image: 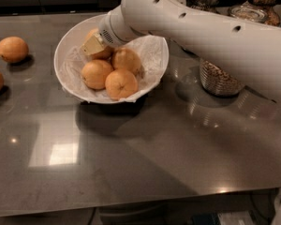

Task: Pick orange from white bowl

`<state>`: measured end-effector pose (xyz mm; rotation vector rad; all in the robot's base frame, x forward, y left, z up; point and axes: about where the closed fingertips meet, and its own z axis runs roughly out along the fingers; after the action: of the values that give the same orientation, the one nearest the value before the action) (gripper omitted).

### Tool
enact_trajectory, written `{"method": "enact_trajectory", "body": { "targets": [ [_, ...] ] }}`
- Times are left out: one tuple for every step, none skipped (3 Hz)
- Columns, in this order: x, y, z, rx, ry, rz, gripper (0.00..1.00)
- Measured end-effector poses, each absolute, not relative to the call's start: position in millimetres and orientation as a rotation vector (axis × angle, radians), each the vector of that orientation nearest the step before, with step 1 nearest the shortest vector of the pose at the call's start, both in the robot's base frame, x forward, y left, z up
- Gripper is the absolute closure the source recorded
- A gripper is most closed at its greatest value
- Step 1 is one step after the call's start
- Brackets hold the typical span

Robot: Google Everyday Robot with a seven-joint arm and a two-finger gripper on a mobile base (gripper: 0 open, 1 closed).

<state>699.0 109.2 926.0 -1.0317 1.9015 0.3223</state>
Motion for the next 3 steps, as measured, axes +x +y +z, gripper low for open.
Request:
{"method": "enact_trajectory", "body": {
  "targets": [
    [699.0, 109.2, 926.0, -1.032, 1.901, 0.322, 1.0],
    [693.5, 108.6, 925.1, -1.03, 1.905, 0.335, 1.0],
    [684.4, 105.6, 941.2, -1.019, 1.867, 0.356, 1.0]
  ]
}}
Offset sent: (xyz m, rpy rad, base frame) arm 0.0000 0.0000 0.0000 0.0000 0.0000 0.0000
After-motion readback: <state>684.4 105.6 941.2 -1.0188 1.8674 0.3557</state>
